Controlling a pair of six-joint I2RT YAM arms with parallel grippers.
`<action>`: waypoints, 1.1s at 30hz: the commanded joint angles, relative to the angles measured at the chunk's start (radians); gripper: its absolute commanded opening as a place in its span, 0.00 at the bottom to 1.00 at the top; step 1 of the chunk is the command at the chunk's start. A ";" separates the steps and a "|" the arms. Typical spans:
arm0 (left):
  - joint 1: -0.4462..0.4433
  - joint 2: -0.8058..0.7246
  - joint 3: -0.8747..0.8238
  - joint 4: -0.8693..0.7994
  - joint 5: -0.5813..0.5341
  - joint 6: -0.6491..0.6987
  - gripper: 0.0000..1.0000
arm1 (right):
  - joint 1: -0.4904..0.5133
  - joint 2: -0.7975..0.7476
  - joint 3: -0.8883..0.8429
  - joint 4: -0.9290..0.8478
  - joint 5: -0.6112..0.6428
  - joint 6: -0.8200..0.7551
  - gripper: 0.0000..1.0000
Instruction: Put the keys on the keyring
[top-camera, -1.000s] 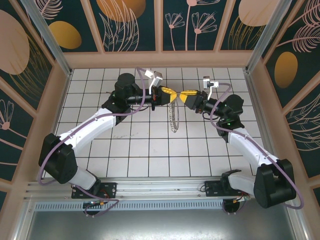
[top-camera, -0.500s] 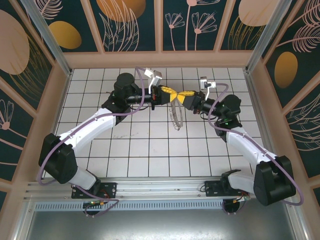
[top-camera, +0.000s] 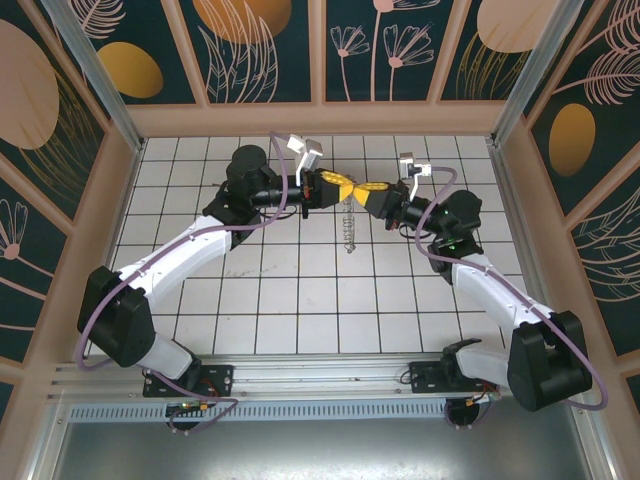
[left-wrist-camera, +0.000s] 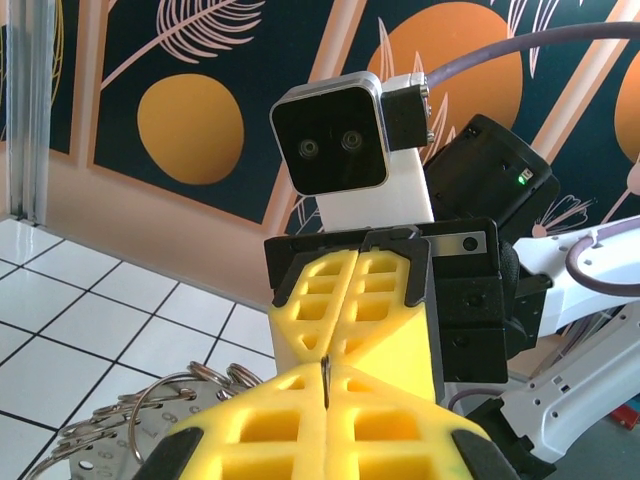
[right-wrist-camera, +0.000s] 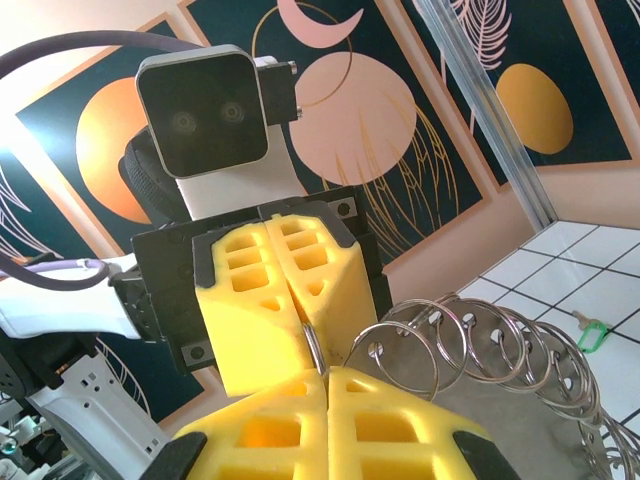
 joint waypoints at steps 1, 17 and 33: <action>0.000 -0.005 0.014 0.109 -0.024 -0.058 0.11 | 0.005 0.005 0.019 0.091 0.043 0.022 0.00; 0.013 -0.136 -0.202 0.439 -0.336 -0.324 0.48 | 0.018 0.007 -0.046 0.423 0.238 0.151 0.00; 0.010 -0.011 -0.217 0.750 -0.269 -0.541 0.45 | 0.134 0.141 -0.050 0.719 0.479 0.234 0.00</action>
